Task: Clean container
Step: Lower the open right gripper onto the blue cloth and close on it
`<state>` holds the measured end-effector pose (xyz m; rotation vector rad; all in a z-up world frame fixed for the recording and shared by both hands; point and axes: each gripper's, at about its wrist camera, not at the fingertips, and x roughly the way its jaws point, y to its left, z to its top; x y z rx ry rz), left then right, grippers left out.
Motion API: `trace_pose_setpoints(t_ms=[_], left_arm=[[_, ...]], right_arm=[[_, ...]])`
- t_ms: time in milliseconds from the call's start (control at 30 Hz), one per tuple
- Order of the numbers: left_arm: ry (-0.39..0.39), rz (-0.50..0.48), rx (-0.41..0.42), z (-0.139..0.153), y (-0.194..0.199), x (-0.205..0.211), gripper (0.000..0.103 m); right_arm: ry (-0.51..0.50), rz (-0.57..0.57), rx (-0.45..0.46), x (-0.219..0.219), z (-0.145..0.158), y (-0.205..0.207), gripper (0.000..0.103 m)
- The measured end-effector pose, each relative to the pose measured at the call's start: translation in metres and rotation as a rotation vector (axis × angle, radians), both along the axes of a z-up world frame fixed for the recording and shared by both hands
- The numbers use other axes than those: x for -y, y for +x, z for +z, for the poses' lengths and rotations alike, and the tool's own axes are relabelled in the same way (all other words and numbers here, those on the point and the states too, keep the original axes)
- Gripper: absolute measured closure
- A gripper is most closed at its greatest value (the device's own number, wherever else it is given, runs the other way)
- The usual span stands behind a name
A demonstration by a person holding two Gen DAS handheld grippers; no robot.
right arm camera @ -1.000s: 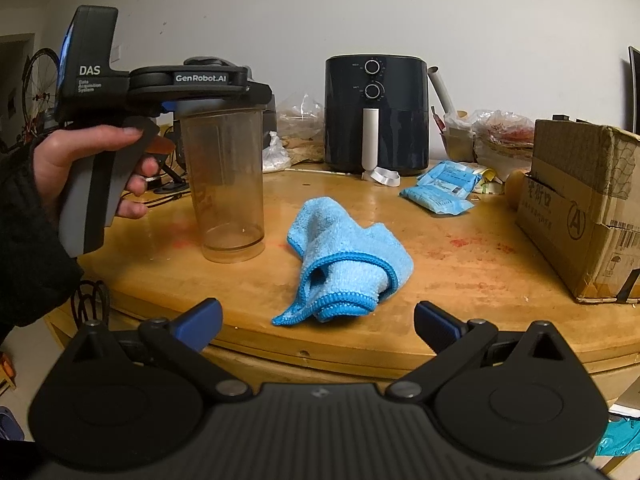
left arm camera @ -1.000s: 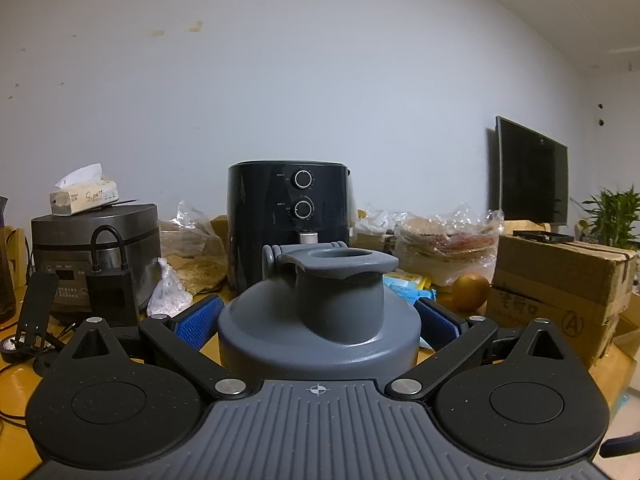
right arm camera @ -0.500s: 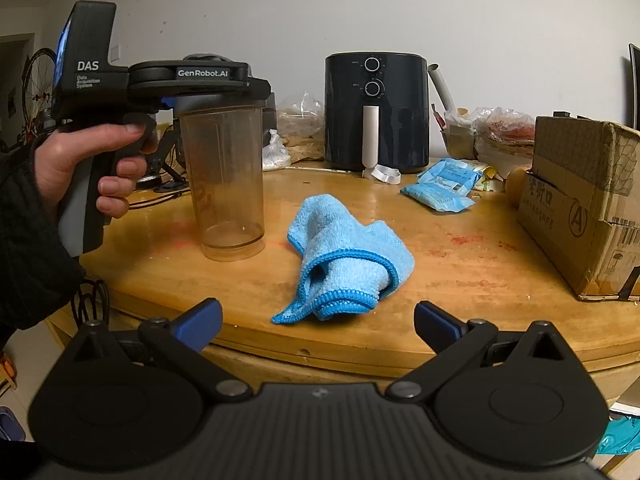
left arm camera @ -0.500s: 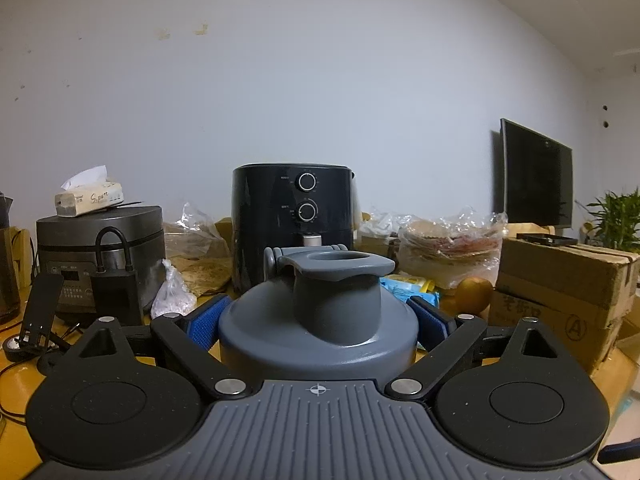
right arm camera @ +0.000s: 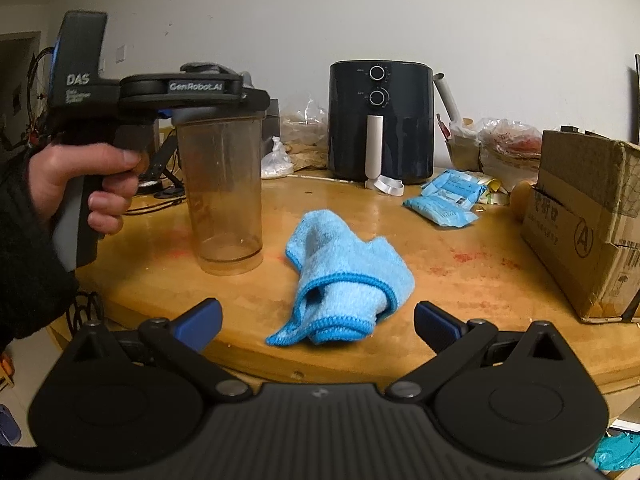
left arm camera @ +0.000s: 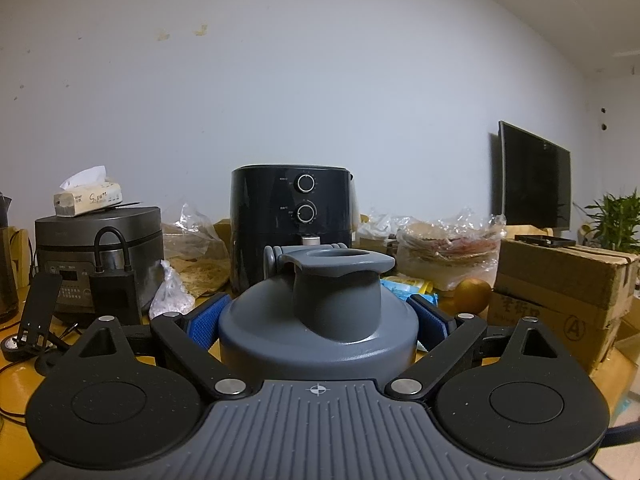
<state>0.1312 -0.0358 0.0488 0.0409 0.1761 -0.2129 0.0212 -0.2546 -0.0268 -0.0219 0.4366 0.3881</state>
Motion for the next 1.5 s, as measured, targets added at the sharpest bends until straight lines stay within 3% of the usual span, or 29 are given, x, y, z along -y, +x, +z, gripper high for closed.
trace_pose_setpoints(t_ms=[800,1500], left_arm=[[0.003,-0.003,0.003,-0.001,-0.001,0.000,0.008],[0.016,-0.002,-0.006,0.001,0.001,0.000,0.008]], right_arm=[[-0.043,0.075,-0.029,-0.019,0.016,0.066,0.000],[-0.122,0.083,-0.095,-0.042,-0.001,0.123,0.000]])
